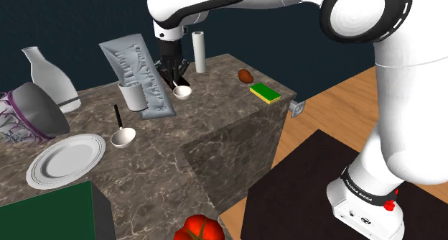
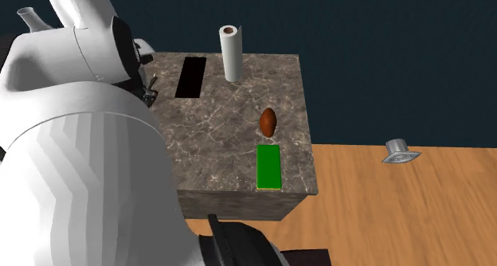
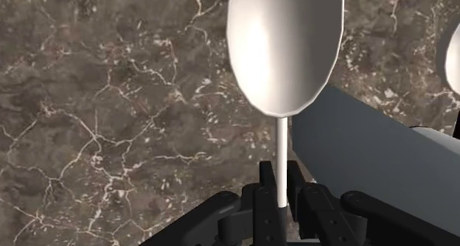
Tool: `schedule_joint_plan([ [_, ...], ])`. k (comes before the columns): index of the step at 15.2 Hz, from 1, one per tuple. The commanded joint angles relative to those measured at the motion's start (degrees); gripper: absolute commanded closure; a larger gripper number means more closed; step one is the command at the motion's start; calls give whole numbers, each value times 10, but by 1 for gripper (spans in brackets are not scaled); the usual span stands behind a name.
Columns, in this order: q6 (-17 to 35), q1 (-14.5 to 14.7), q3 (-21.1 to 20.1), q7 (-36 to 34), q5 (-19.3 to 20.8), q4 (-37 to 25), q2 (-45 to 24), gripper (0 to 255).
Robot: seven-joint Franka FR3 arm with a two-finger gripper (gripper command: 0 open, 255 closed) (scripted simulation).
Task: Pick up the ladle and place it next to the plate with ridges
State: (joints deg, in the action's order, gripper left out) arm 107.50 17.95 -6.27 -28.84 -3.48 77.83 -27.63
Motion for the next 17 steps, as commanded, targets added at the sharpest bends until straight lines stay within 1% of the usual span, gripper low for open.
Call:
schedule_joint_plan([
  [1, -13, 19, -6, -22, 4, -39, -27, 255],
  [4, -36, 48, -11, -55, 13, -109, -71, 255],
  [6, -57, 68, -13, -76, 20, -169, -107, 255],
  [8, -86, 90, -14, -96, 26, -245, -153, 255],
  [9, -106, 102, -14, -105, 29, -295, -182, 255],
  [10, -134, 115, -14, -115, 33, -364, -221, 255],
  [11, -143, 119, -13, -117, 34, -385, -233, 255],
  [14, -106, 115, -13, -115, 32, -330, -215, 255],
  [17, -76, 113, -13, -113, 31, -290, -206, 255],
])
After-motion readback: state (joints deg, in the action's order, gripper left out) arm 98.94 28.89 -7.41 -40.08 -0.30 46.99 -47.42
